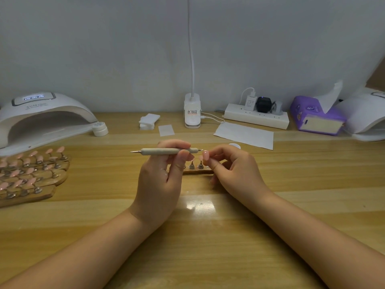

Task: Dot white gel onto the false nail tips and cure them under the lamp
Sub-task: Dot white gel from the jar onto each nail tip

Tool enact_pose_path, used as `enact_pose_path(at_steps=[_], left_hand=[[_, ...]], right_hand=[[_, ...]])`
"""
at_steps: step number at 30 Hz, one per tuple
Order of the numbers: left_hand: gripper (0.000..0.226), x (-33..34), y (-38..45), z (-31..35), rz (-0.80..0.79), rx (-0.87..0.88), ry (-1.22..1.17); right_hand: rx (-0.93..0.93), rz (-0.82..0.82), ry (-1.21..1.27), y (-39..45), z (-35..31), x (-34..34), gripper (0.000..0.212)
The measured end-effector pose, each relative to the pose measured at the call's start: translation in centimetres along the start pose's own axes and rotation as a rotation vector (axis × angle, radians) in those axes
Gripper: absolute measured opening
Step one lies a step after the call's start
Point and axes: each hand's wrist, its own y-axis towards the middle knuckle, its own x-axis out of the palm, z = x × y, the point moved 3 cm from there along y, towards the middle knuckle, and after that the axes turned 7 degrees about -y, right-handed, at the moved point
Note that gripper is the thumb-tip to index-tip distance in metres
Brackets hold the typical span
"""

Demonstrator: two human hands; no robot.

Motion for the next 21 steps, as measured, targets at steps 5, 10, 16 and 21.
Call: enact_pose_path(at_steps=[5,10,16,21], left_hand=[[0.011,0.19,-0.08,-0.07,-0.032,0.012,0.026],[0.011,0.21,-0.05,-0.18,-0.04,0.01,0.038],[0.011,0.22,-0.1,-0.33,-0.056,-0.001,0.038],[0.011,0.23,-0.13,-0.35,-0.058,-0.01,0.038]], right_hand=[[0.0,0.008,0.019,-0.01,0.16,0.07,0.004],[-0.013,0.005,0.021,-0.01,0.27,0.09,0.002],[-0.014,-0.001,0.02,0.03,0.34,0.1,0.003],[-0.029,0.01,0.011,0.05,0.34,0.13,0.003]])
